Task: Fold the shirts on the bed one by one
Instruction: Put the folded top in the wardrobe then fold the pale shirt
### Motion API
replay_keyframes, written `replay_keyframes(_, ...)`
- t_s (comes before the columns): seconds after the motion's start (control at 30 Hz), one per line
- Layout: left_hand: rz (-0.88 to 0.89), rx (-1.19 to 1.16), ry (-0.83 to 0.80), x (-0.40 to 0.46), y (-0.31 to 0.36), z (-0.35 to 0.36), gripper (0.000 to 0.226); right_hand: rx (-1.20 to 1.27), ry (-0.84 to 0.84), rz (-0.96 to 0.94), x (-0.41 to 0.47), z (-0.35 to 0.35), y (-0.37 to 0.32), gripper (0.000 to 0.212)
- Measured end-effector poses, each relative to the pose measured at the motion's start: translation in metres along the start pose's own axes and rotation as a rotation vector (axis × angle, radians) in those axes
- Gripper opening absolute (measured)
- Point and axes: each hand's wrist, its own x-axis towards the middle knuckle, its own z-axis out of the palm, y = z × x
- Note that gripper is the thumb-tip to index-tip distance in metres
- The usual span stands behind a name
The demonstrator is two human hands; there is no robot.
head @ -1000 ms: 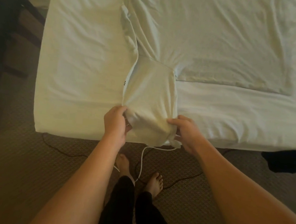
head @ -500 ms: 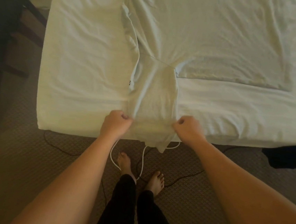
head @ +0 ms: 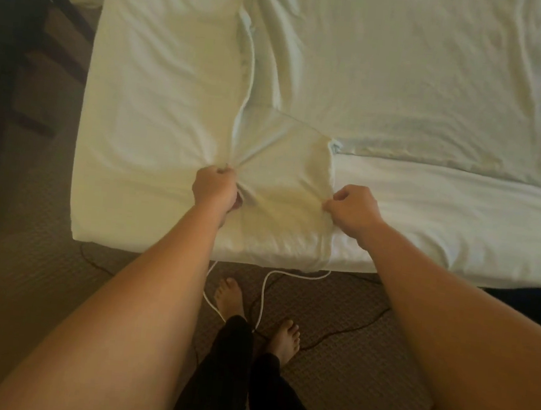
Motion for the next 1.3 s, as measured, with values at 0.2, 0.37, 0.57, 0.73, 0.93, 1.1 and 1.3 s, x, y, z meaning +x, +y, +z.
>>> replay_keyframes(0.2, 0.102, 0.251, -0.065, 0.015, 0.026, -0.013, 0.027, -0.371, 0.106, -0.105, 0.015, -0.009, -0.041, 0.01)
replay_keyframes(0.37, 0.237, 0.304, -0.05, 0.054, 0.071, -0.011, 0.034, -0.443, 0.3, -0.215, 0.059, -0.016, -0.1, 0.016)
replay_keyframes(0.57, 0.208, 0.049, -0.143, 0.119, 0.138, -0.012, 0.043, -0.299, 0.221, -0.247, 0.119, -0.013, -0.176, 0.024)
replay_keyframes(0.73, 0.253, -0.035, -0.27, 0.175, 0.178, -0.023, 0.063, -0.306, 0.22, -0.325, 0.17, -0.018, -0.242, 0.021)
replay_keyframes(0.93, 0.1, -0.157, -0.345, 0.213, 0.179, -0.015, 0.057, -0.414, 0.228, -0.477, 0.238, -0.028, -0.326, 0.031)
replay_keyframes(1.1, 0.044, -0.179, -0.477, 0.24, 0.17, -0.008, 0.034, -0.516, 0.17, -0.603, 0.292, -0.018, -0.398, 0.041)
replay_keyframes(1.3, 0.048, -0.228, -0.578, 0.249, 0.161, -0.009, 0.021, -0.987, 0.102, -0.721, 0.339, -0.004, -0.435, 0.037)
